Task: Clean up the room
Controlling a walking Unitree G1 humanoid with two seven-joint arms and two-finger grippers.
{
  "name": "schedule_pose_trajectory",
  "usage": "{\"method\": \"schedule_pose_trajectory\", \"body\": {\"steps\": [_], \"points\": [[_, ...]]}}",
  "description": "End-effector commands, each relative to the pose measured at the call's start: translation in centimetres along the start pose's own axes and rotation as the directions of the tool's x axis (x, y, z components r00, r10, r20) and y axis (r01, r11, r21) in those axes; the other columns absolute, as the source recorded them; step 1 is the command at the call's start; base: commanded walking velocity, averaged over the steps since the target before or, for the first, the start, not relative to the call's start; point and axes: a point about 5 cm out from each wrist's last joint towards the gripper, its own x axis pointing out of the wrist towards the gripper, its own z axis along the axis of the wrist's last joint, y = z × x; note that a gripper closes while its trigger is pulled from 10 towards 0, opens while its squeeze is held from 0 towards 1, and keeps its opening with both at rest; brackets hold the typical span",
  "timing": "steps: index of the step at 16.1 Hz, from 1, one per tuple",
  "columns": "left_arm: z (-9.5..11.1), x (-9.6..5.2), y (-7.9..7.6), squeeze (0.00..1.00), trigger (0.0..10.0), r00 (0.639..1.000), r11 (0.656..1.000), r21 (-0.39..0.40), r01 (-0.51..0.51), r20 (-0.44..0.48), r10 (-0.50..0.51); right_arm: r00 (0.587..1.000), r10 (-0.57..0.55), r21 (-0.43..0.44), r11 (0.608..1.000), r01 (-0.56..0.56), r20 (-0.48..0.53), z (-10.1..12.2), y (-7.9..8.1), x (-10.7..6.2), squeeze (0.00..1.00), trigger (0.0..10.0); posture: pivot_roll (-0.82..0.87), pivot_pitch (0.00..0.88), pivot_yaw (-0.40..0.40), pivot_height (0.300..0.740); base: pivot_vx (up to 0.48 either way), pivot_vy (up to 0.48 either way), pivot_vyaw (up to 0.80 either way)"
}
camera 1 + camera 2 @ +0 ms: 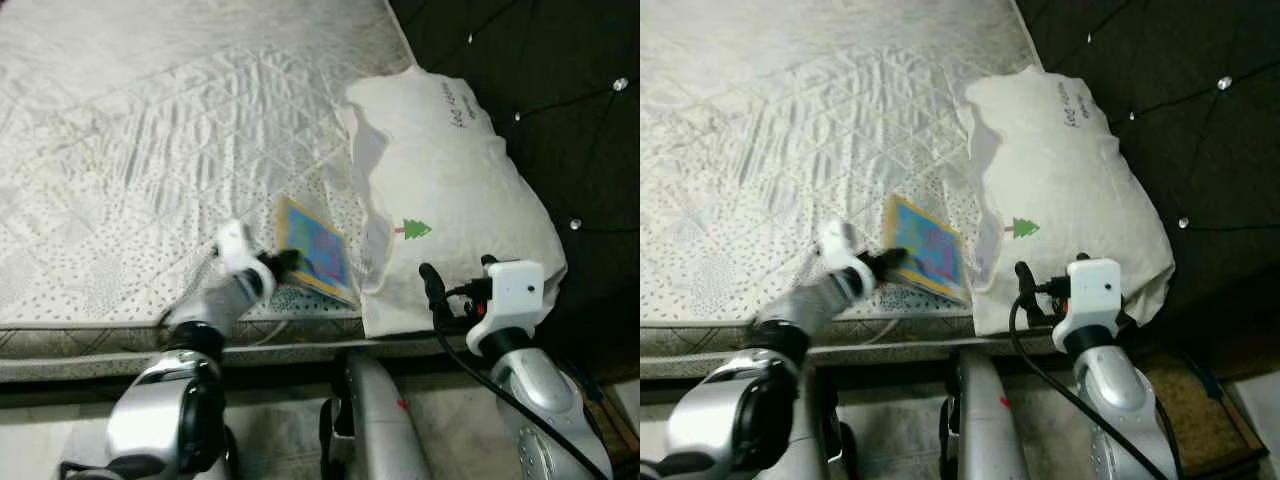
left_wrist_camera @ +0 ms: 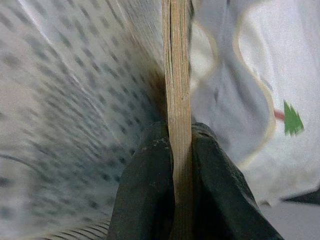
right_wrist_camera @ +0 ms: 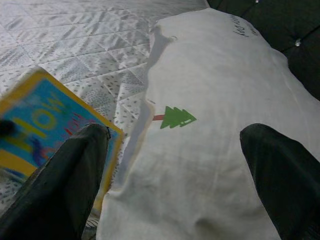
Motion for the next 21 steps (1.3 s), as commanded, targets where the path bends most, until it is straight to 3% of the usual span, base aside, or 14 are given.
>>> {"method": "schedule_pose_trajectory", "body": {"steps": [1, 4, 10, 11, 12, 13, 21], "points": [[-0.6, 0.6, -1.4, 0.0, 10.0, 0.998, 0.998, -0.006, 0.055, -0.027, -0.055, 1.0, 0.005, -0.016, 1.0, -0.004, 0.018, 0.7, -0.1, -0.1, 0.0, 10.0, -0.25, 0.18, -0.133, 0.597, 0.0, 0.0, 0.0], [-1.3, 0.8, -1.7, 0.0, 10.0, 0.996, 0.998, 0.012, 0.064, -0.064, -0.063, 1.0, 0.004, -0.016, 1.0, -0.004, 0.019, 0.9, -0.1, 0.0, 0.0, 10.0, -0.25, 0.18, -0.128, 0.597, 0.0, 0.0, 0.0], [-0.1, 0.5, 0.0, 0.02, 10.0, 1.0, 0.995, 0.097, -0.021, -0.018, 0.023, 1.0, -0.004, -0.009, 1.0, 0.004, 0.012, 0.6, -0.1, 0.2, 0.0, 10.0, -0.23, 0.171, -0.116, 0.597, 0.0, 0.0, 0.0], [0.2, 0.4, 0.1, 0.6, 10.0, 0.999, 0.993, 0.117, -0.034, -0.005, 0.035, 1.0, -0.006, -0.009, 1.0, 0.006, 0.013, 0.6, -0.1, 0.3, 0.0, 10.0, -0.23, 0.168, -0.114, 0.597, 0.0, 0.0, 0.0], [0.3, 0.4, 0.1, 0.6, 10.0, 0.999, 0.992, 0.122, -0.039, -0.001, 0.039, 1.0, -0.007, -0.009, 1.0, 0.007, 0.014, 0.6, -0.1, 0.3, 0.0, 10.0, -0.23, 0.167, -0.113, 0.597, 0.0, 0.0, 0.0], [0.5, 0.4, 0.3, 1.0, 10.0, 0.997, 0.985, 0.154, -0.072, 0.015, 0.071, 1.0, -0.009, -0.009, 1.0, 0.009, 0.015, 0.6, -0.1, 0.4, 0.0, 10.0, -0.23, 0.165, -0.112, 0.597, 0.0, 0.0, 0.0], [0.5, 0.5, 0.4, 1.0, 10.0, 0.995, 0.978, 0.183, -0.103, 0.034, 0.099, 1.0, -0.009, -0.006, 1.0, 0.009, 0.023, 0.5, 0.1, 1.0, 0.0, 10.0, -0.22, 0.142, -0.101, 0.597, 0.0, 0.0, 0.0]]}}
